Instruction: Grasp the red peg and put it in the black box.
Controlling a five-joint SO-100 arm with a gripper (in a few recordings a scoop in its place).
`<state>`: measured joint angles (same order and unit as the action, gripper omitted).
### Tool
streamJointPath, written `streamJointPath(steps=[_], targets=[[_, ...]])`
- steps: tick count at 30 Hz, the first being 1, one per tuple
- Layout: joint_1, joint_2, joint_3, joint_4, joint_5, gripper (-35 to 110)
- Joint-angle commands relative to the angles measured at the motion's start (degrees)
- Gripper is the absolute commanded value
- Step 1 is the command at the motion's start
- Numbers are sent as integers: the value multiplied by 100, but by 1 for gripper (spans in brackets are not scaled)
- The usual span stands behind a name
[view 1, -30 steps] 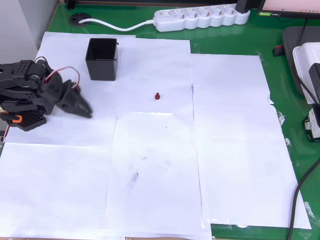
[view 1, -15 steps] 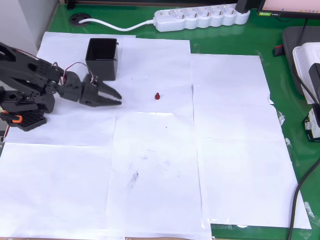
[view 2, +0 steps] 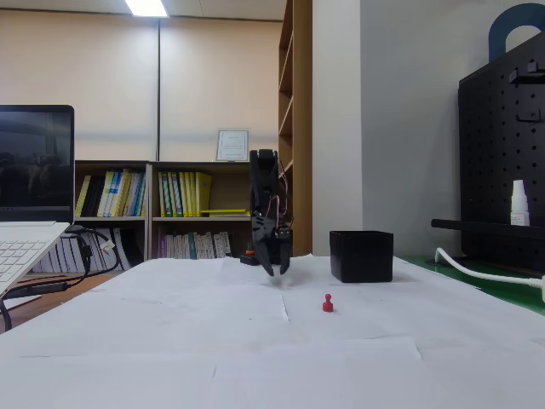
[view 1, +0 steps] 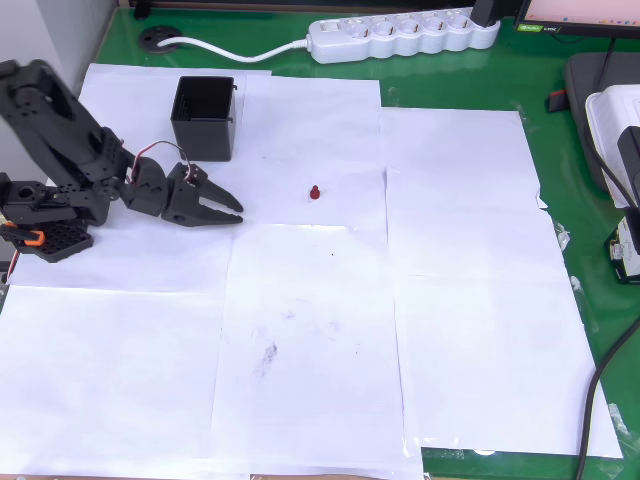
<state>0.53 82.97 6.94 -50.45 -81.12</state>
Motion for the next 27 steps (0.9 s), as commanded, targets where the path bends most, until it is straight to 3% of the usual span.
streamJointPath(steps=[1,9,17,27], targets=[[-149,1204,712,-1020,26,0],[-439,2725,1459,-2232,141,0],[-387,3630,3032,-1811,53,1],[-404,3533,3050,-1600,-44,10]])
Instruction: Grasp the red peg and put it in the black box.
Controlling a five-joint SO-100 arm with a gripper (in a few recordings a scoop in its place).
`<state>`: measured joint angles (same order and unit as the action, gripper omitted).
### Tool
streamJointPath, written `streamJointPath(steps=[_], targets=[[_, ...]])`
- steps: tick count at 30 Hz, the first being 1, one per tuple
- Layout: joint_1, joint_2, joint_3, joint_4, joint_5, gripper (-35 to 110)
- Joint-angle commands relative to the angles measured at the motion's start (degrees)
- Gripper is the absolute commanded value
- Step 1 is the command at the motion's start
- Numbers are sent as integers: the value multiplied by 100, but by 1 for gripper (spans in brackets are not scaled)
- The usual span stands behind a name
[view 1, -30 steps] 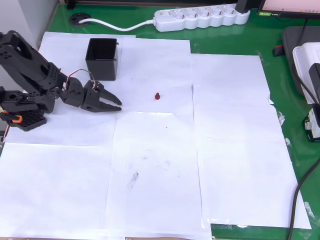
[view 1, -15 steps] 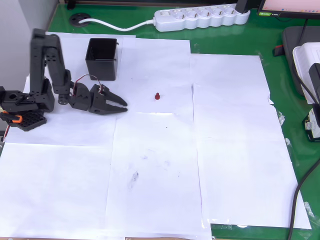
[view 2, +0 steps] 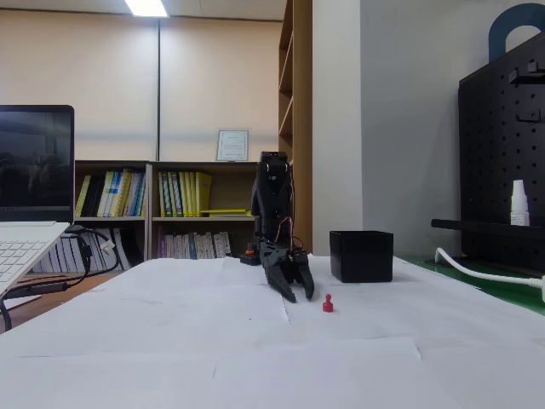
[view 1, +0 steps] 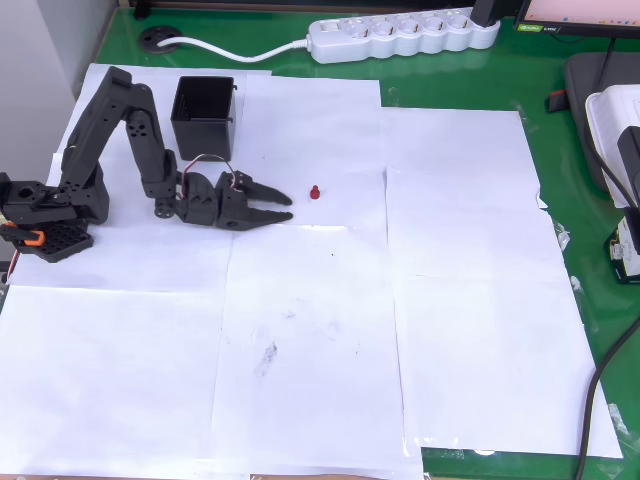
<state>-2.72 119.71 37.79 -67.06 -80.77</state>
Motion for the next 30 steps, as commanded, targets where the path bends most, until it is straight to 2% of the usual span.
streamJointPath(steps=[1,8,11,16,30], targets=[[-79,-149,-70,79,-88,10],[-132,-290,-290,97,-149,16],[-193,-396,-448,149,-237,28],[-264,-606,-431,492,-272,37],[-404,-343,316,703,-167,51]])
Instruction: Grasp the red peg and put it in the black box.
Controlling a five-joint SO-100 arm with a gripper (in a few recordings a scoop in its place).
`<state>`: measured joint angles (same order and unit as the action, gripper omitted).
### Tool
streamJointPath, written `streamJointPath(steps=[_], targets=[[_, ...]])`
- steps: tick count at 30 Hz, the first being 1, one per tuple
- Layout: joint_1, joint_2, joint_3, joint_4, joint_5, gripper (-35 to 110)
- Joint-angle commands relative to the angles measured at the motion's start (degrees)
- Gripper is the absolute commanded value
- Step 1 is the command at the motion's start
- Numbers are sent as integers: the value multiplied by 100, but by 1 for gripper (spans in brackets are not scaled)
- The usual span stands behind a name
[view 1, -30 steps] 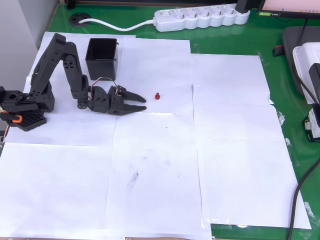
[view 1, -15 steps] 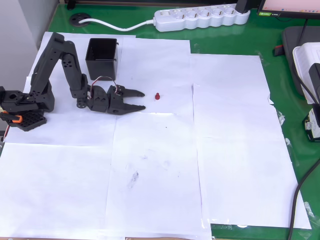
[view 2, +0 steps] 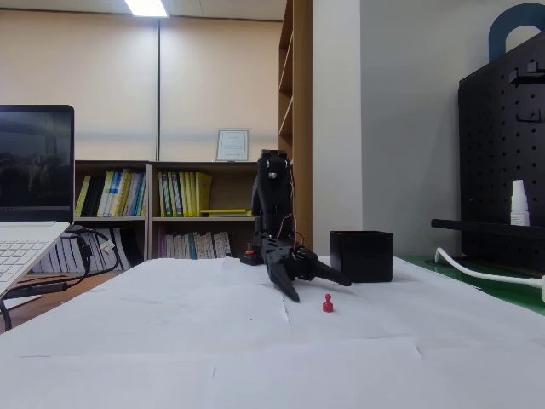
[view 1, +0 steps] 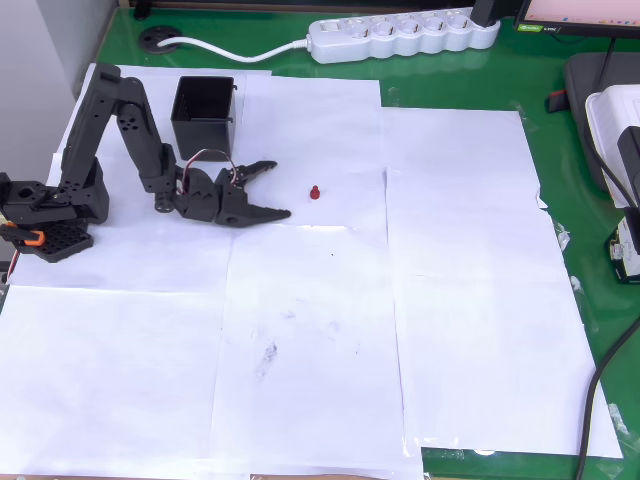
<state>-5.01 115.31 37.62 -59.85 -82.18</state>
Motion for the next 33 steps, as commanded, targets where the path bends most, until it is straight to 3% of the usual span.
streamJointPath(steps=[1,18,33], targets=[[-176,167,439,-18,-26,51],[-167,1230,1934,9,-88,51],[-439,1354,1969,-105,-185,51]])
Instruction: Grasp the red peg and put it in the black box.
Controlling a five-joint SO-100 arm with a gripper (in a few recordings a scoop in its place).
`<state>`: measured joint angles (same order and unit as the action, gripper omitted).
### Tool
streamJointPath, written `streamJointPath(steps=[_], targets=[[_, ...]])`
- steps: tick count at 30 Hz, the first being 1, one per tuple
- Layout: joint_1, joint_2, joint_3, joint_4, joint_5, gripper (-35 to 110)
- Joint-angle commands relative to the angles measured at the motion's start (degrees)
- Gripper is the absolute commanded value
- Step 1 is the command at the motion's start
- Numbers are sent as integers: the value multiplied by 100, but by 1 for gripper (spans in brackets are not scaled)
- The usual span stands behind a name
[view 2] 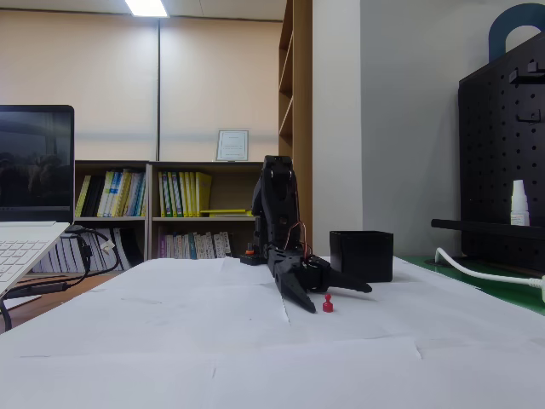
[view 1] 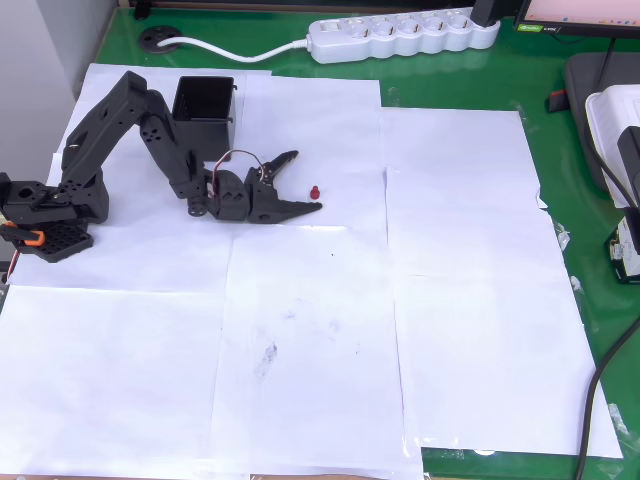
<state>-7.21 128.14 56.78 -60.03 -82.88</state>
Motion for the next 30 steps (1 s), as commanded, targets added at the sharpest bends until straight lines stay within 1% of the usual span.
streamJointPath(steps=[1,14,20,22,30], targets=[[-237,70,44,-88,-114,51],[-387,105,-141,-316,-193,51],[-387,114,-132,-316,-193,51],[-387,123,-132,-299,-237,48],[-360,167,-88,-308,-290,48]])
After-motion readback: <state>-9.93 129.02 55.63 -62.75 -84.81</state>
